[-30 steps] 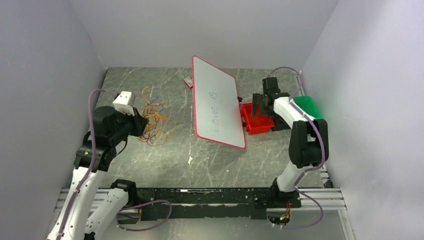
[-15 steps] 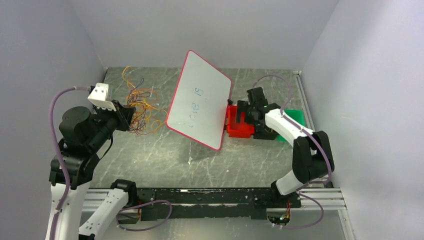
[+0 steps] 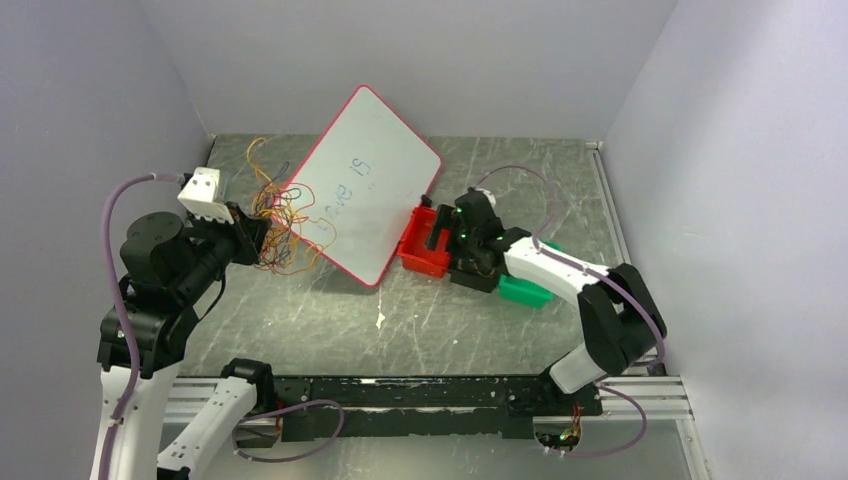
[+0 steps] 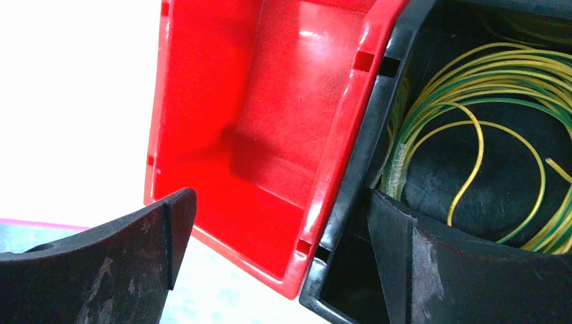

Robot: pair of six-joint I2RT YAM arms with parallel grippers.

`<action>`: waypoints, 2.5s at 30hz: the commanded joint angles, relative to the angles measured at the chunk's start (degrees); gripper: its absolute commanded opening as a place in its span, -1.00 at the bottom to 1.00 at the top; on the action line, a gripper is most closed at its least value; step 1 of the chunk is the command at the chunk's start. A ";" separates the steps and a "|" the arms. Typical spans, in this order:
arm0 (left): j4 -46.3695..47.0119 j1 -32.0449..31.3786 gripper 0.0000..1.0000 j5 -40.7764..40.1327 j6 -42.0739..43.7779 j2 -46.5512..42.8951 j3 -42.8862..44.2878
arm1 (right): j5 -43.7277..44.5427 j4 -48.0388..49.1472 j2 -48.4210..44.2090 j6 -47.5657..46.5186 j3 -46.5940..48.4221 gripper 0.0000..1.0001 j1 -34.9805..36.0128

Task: Untangle the cables

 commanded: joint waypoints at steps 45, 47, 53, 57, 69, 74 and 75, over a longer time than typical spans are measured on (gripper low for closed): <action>-1.30 -0.33 -0.77 -0.65 -1.99 -1.17 -2.35 | -7.28 -13.70 18.17 -42.00 25.45 0.48 15.63; -1.29 -0.33 -0.77 -0.58 -1.95 -1.19 -2.57 | -6.22 -14.15 19.32 -42.24 26.13 0.38 15.89; -1.06 -0.33 -0.76 -0.99 -1.67 -1.01 -2.34 | -2.25 -13.63 21.43 -40.75 26.94 0.13 16.23; -1.13 -0.33 -0.77 -1.16 -1.41 -0.82 -2.04 | -0.68 -12.13 20.86 -37.91 26.34 -0.08 16.23; -1.50 -0.33 -0.77 -1.63 -1.16 -0.74 -1.78 | 7.58 -9.64 17.82 -21.45 22.66 -0.92 16.31; -1.48 -0.33 -0.77 -1.67 -1.10 -0.73 -1.78 | 12.27 -8.91 14.05 -12.32 20.28 -0.99 16.18; -1.55 -0.33 -0.77 -1.74 -1.11 -0.74 -1.78 | 12.61 -8.52 13.37 -11.42 19.71 -1.00 16.26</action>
